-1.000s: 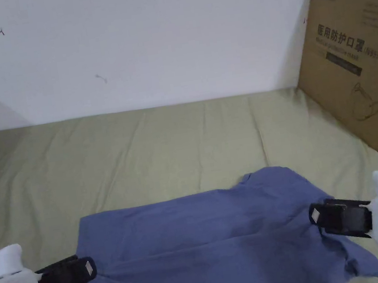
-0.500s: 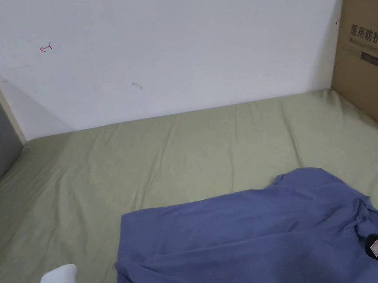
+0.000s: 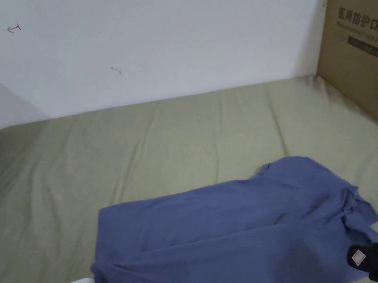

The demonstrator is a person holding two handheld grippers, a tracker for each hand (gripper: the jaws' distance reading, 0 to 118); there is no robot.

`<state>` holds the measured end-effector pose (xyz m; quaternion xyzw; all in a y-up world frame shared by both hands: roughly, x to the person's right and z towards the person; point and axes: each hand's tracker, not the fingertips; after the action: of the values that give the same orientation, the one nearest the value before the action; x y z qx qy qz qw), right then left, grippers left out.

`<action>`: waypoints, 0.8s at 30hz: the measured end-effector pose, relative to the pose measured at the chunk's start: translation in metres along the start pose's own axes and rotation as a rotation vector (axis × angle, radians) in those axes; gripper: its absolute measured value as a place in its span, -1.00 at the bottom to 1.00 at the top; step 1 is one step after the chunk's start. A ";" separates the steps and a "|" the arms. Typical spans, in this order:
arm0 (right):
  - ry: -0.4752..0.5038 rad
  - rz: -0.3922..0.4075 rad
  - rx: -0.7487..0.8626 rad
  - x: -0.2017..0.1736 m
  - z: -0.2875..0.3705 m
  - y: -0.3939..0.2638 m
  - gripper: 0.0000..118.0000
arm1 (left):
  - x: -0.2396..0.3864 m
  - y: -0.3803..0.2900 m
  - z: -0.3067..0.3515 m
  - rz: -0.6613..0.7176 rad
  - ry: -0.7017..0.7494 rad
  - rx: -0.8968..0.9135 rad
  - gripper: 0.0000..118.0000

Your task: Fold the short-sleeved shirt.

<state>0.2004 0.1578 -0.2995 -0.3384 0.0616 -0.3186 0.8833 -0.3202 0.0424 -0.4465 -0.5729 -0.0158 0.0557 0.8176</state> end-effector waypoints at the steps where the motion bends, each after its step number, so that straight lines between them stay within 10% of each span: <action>1: -0.011 -0.049 -0.019 0.010 -0.003 0.002 -1.00 | 0.002 -0.004 0.010 -0.007 0.008 0.052 0.65; 3: 0.063 -0.092 -0.070 0.035 -0.011 0.011 -1.00 | 0.003 -0.015 0.039 -0.040 0.035 0.153 -0.58; 4: 0.029 -0.074 -0.064 0.048 -0.012 0.018 -1.00 | 0.001 -0.018 0.053 -0.054 0.035 0.206 -0.86; 7: -0.213 0.033 -0.021 0.073 -0.010 0.046 -1.00 | -0.015 -0.023 0.084 0.011 -0.146 0.243 -0.89; 9: -0.267 0.033 -0.027 0.088 -0.014 0.068 -0.03 | -0.019 -0.022 0.097 0.022 -0.137 0.244 -0.89; 14: -0.455 -0.040 -0.254 0.119 -0.069 0.100 0.97 | -0.009 -0.019 0.111 -0.058 -0.087 0.267 -0.89; 18: -0.405 0.030 -0.368 0.129 -0.110 0.101 0.79 | -0.005 -0.019 0.102 -0.048 -0.082 0.225 -0.89; 19: -0.398 0.036 -0.366 0.127 -0.114 0.100 0.46 | -0.008 -0.019 0.096 -0.034 -0.086 0.207 -0.89; 21: -0.414 0.048 -0.356 0.116 -0.116 0.091 -0.94 | -0.010 -0.020 0.089 -0.015 -0.090 0.177 -0.89; 24: -0.347 0.123 -0.380 0.099 -0.112 0.080 -0.95 | -0.014 -0.022 0.083 0.007 -0.103 0.169 -0.89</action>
<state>0.2841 0.0809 -0.4255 -0.5436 -0.0117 -0.1841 0.8188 -0.3401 0.1113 -0.3964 -0.4984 -0.0510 0.0890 0.8609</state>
